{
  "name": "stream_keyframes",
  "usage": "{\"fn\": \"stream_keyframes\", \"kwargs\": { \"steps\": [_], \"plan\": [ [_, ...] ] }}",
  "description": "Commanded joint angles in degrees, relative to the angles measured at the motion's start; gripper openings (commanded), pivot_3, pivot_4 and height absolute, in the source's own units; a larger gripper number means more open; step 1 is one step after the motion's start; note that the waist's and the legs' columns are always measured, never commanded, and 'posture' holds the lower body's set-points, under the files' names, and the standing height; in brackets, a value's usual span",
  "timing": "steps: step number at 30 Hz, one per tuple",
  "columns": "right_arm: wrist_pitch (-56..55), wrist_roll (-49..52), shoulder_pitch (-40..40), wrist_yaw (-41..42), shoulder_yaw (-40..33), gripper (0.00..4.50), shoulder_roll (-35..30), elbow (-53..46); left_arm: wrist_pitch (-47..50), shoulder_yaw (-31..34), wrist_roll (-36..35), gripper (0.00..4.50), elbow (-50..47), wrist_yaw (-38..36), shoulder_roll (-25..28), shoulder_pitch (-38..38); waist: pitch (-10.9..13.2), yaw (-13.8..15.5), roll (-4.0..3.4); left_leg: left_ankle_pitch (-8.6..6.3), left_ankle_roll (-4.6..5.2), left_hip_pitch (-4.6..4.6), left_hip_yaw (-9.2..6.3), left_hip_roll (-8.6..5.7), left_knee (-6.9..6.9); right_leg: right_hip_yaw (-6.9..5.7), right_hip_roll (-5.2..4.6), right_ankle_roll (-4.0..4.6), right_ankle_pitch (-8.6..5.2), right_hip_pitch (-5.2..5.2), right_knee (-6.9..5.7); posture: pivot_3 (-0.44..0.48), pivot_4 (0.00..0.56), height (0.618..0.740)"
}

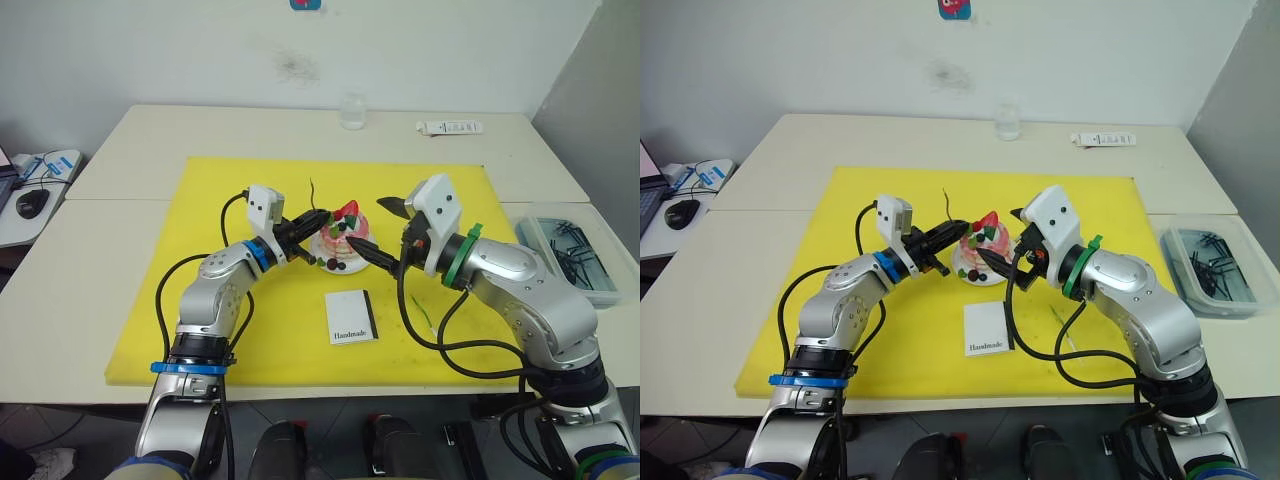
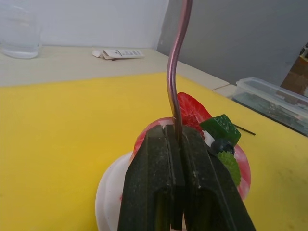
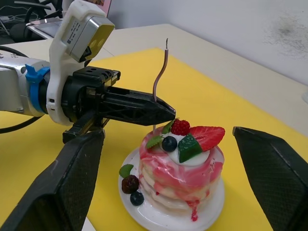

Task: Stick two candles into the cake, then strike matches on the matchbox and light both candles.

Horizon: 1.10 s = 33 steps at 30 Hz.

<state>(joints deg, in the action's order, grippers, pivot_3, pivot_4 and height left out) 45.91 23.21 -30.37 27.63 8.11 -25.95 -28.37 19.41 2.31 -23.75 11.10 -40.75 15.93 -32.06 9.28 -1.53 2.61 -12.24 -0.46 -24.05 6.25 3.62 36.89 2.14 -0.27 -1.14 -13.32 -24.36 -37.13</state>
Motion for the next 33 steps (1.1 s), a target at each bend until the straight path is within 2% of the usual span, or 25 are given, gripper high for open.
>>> {"fn": "stream_keyframes", "kwargs": {
  "steps": [1, 12, 24, 33],
  "plan": [
    [-0.85, -0.54, -1.24, 0.26, -0.99, 4.46, -0.46, -0.90, -2.19, -0.52, 0.85, 0.00, -1.49, -0.10, -0.62, -0.02, 0.00, 0.00, 0.00, 0.00, 0.00, 0.00, -0.01, 0.00, 0.00, 0.00, 0.00, 0.00, 0.00, 0.00, 0.00, 0.000, 0.150, 0.740],
    [-0.63, -0.42, -0.59, 0.09, -1.16, 4.46, -0.99, -1.74, -6.91, -2.73, 4.24, 0.00, 0.25, -0.88, -1.18, 0.73, 0.00, 0.00, 0.00, 0.00, 0.00, 0.00, 0.00, 0.00, 0.00, 0.00, 0.00, 0.00, 0.00, 0.00, 0.00, 0.000, 0.150, 0.740],
    [-0.37, -0.31, -0.45, 0.17, -1.11, 4.46, -1.31, -2.05, -7.86, -3.08, 5.40, 0.00, 0.06, -1.16, -1.31, 1.51, 0.00, 0.00, 0.00, 0.00, 0.00, 0.00, 0.00, 0.00, 0.01, 0.00, 0.00, -0.02, 0.01, 0.01, 0.00, 0.000, 0.150, 0.740],
    [-0.76, -0.36, -0.97, 0.58, -0.79, 4.50, -1.35, -1.33, -7.33, -1.93, 4.92, 2.77, -1.54, -0.59, -0.72, 1.18, 0.00, 0.00, 0.00, 0.00, 0.00, 0.00, 0.00, 0.00, 0.01, 0.00, 0.00, -0.03, 0.01, 0.01, 0.00, 0.000, 0.150, 0.740]
  ]
}}
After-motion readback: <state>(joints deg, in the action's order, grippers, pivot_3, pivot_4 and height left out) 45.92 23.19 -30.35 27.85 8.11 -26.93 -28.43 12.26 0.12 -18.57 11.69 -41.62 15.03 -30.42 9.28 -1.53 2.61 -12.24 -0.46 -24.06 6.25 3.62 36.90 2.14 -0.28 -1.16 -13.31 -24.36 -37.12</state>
